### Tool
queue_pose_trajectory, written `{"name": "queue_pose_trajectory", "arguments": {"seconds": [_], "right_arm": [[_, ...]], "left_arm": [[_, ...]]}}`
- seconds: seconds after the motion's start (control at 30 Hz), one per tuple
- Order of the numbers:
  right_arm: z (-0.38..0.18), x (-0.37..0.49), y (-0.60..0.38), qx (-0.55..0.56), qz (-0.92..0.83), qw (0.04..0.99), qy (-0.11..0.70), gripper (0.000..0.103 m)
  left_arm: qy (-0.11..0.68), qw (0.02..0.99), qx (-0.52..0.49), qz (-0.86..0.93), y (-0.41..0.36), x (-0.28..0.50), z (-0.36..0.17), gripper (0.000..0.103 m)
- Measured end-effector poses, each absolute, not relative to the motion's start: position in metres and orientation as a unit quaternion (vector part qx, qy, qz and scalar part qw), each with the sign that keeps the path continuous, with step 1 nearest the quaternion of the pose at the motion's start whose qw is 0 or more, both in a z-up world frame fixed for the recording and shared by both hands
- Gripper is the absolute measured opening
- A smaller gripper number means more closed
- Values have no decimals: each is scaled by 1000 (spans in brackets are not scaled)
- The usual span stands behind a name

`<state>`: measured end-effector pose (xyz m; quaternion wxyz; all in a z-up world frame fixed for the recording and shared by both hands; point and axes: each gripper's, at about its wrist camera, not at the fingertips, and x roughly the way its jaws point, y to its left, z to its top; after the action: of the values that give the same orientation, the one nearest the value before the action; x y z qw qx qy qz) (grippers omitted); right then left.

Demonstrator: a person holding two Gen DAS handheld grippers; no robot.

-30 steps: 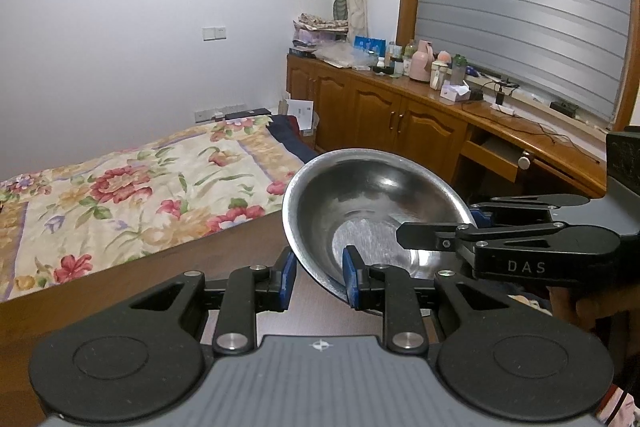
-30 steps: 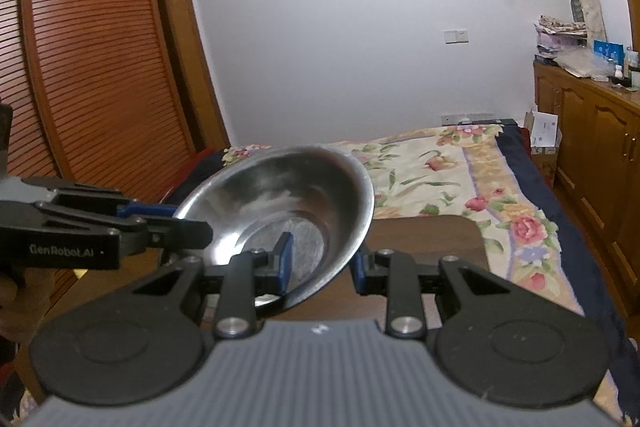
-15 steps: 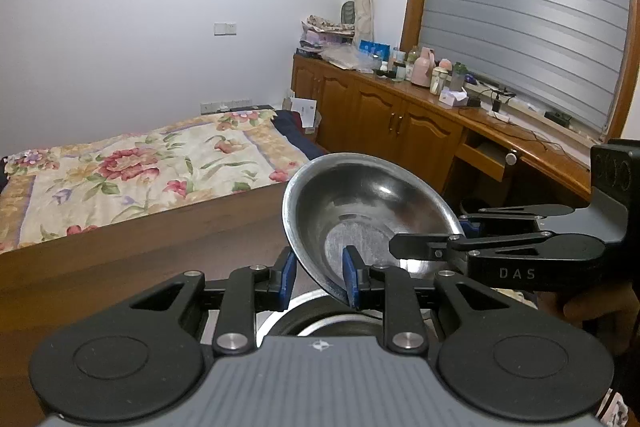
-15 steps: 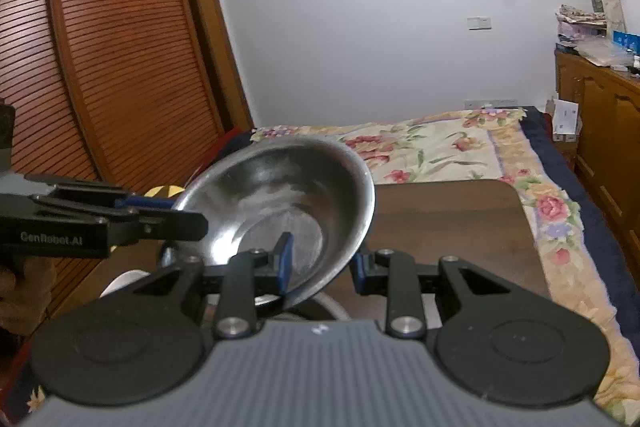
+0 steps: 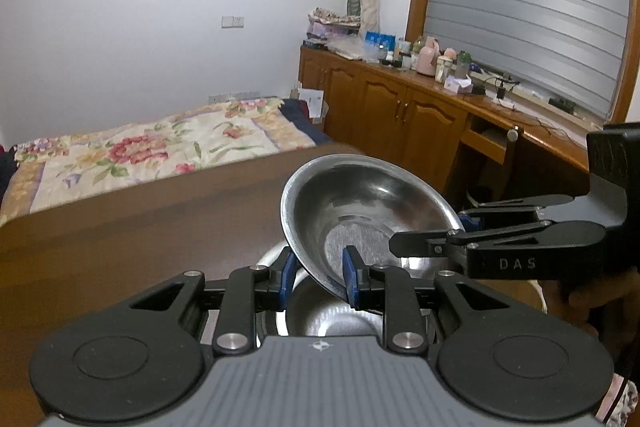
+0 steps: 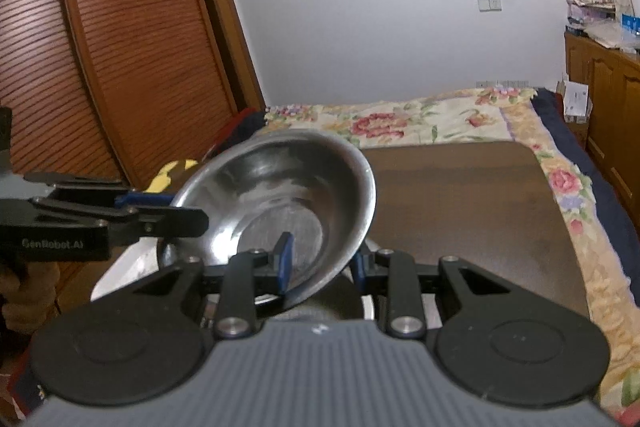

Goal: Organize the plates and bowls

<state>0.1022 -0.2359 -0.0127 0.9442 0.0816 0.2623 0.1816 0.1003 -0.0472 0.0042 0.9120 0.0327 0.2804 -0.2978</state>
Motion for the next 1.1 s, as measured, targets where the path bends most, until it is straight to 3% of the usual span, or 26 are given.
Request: {"name": "queue_pose_trajectory", "arguments": {"seconds": [0.37, 1.1], "right_arm": [[-28, 96, -227, 81, 176, 939, 283, 31], [-41, 92, -210, -9, 135, 959, 250, 32]], "left_arm": [[291, 911, 30, -291, -44, 88, -24, 27], [291, 920, 66, -254, -54, 81, -47, 27]]}}
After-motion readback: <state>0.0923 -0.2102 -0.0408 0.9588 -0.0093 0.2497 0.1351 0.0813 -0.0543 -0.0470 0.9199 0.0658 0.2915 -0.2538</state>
